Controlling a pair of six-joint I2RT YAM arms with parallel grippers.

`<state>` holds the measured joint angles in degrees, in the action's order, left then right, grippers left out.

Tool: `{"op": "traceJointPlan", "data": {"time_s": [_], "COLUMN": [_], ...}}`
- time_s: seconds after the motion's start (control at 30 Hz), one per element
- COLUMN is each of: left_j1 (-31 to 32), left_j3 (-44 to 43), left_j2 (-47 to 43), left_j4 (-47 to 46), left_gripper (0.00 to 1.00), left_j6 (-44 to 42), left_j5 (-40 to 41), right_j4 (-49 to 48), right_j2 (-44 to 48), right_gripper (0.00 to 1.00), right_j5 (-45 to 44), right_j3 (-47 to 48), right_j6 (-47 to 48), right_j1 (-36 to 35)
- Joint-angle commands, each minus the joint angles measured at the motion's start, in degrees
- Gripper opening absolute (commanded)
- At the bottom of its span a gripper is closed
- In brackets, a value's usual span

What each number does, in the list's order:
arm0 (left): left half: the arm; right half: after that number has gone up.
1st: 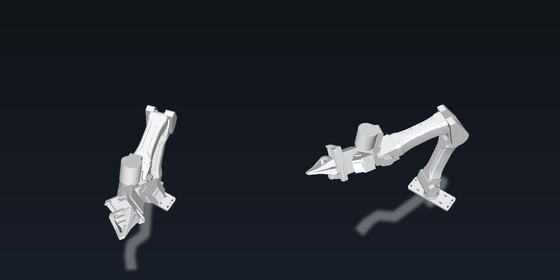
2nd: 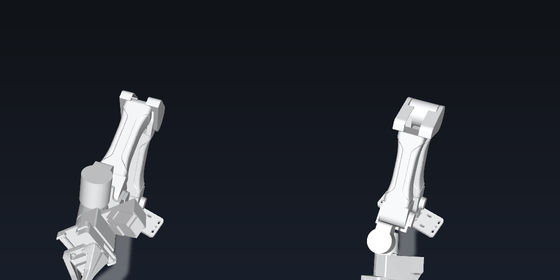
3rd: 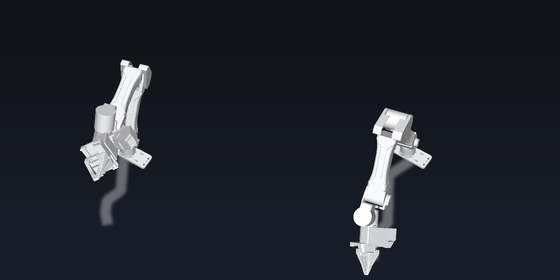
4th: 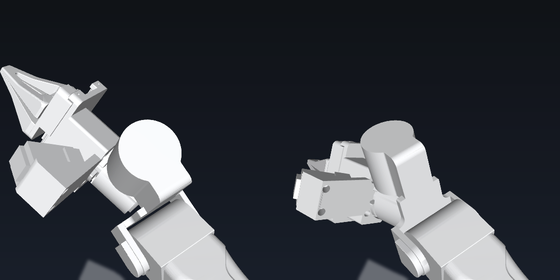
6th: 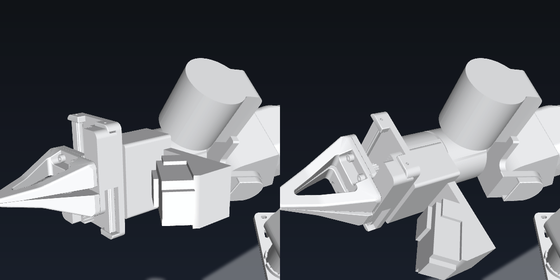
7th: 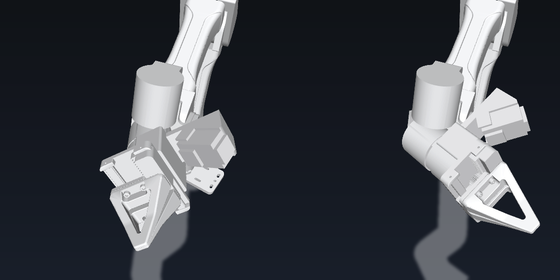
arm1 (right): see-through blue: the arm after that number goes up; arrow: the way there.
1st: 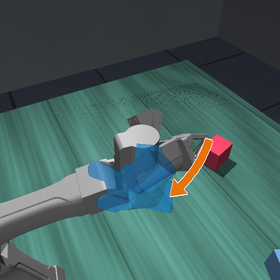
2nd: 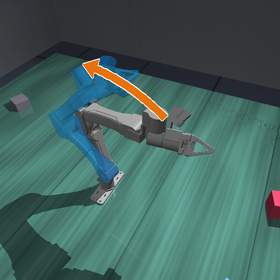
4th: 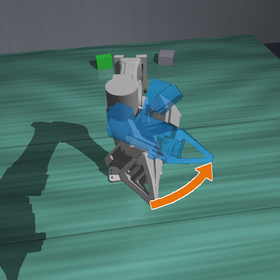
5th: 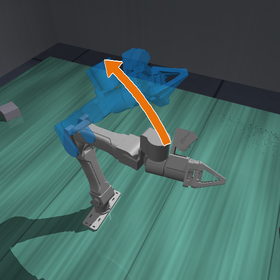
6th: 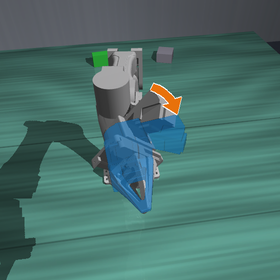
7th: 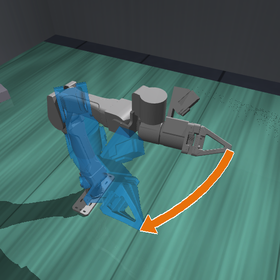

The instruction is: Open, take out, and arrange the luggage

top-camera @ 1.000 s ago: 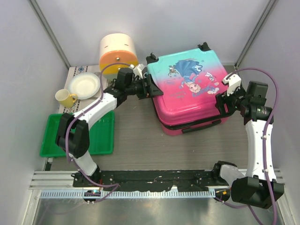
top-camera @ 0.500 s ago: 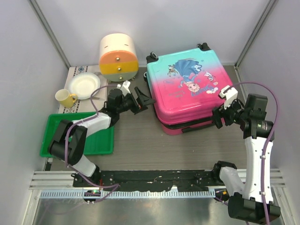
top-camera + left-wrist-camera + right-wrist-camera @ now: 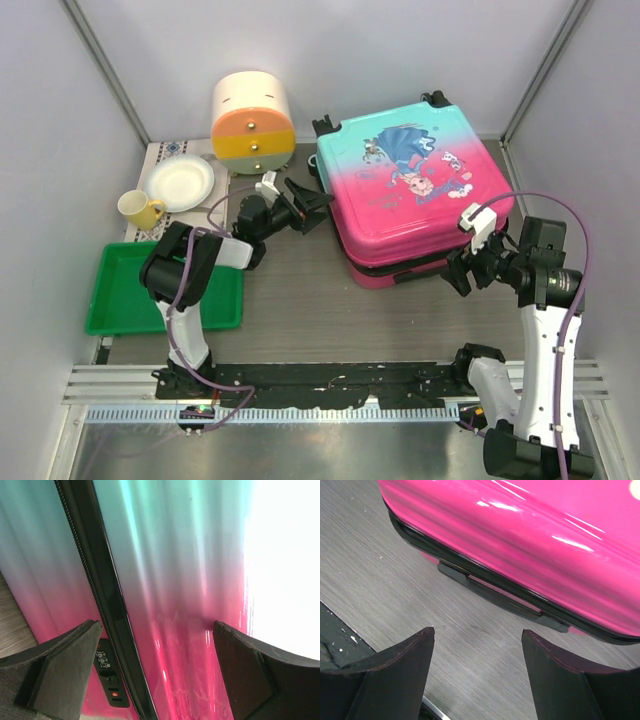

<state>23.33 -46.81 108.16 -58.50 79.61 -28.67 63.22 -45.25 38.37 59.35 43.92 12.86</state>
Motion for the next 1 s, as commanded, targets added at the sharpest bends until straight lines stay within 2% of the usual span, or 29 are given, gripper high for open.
{"op": "traceJointPlan", "data": {"time_s": [0.0, 0.17, 0.4, 0.73, 0.97], "left_j1": [3.47, 3.56, 4.0, 6.72, 7.78], "left_j3": [-3.12, -2.06, -4.78, -14.36, -21.39], "left_j2": [1.53, 0.13, -3.04, -4.8, -4.89], "left_j4": [-8.82, -9.35, -11.11, -9.71, -3.47], "left_gripper": [1.0, 1.0, 1.0, 1.0, 1.0], "left_j6": [2.12, 2.3, 3.27, 1.78, -0.33], "left_j5": [1.15, 1.16, -0.16, -2.18, -3.59], "right_j4": [0.23, 0.15, 0.59, 1.99, 0.77], "right_j2": [0.26, 0.17, 1.39, 3.42, 5.79], "right_gripper": [0.76, 0.76, 0.74, 0.68, 0.68], "right_j5": [1.53, 1.88, 2.5, 2.67, 4.08], "right_j3": [-0.9, -1.43, -3.27, -5.91, -7.76], "right_j6": [0.46, 0.9, 3.36, 7.75, 9.6], "right_j1": [-0.12, -0.21, -0.21, -0.12, -0.21]}}
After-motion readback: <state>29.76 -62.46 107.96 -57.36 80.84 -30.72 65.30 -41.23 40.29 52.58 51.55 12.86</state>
